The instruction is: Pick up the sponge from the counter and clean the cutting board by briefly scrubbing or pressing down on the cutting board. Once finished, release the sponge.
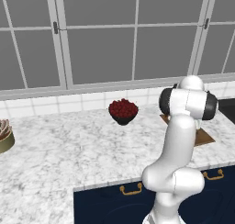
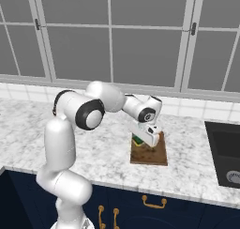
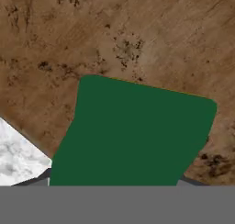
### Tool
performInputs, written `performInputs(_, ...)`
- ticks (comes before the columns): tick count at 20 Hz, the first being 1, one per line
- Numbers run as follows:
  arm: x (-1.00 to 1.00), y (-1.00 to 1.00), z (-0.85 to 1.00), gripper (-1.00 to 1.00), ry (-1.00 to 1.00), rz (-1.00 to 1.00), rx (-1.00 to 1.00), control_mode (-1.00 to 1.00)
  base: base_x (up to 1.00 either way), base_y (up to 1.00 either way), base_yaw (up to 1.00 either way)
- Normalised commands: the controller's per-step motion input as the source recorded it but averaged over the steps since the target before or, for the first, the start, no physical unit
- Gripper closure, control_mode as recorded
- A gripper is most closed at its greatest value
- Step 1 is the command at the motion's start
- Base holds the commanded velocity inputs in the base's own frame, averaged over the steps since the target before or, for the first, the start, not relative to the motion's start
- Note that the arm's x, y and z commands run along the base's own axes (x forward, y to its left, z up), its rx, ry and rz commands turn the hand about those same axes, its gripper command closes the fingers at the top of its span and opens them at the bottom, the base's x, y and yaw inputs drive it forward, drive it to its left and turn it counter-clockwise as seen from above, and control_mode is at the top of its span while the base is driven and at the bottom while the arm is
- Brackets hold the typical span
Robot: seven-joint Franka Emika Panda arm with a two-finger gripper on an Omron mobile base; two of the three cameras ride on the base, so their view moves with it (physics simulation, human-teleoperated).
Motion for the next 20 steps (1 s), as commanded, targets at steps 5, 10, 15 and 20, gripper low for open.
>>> performInputs(5,0.45,0.84,0.07,1.00,0.03,0.01,0.00,-1.00,0.00,0.00,0.00)
performInputs(10,0.98,0.03,0.32,1.00,0.11,0.00,0.01,-1.00,0.00,0.00,0.00)
performInputs(15,0.70,-0.35,0.19,1.00,0.15,0.00,0.00,-1.00,0.00,0.00,0.00)
performInputs(20,0.13,-0.91,-0.13,1.00,0.18,0.00,0.00,-1.00,0.00,0.00,0.00)
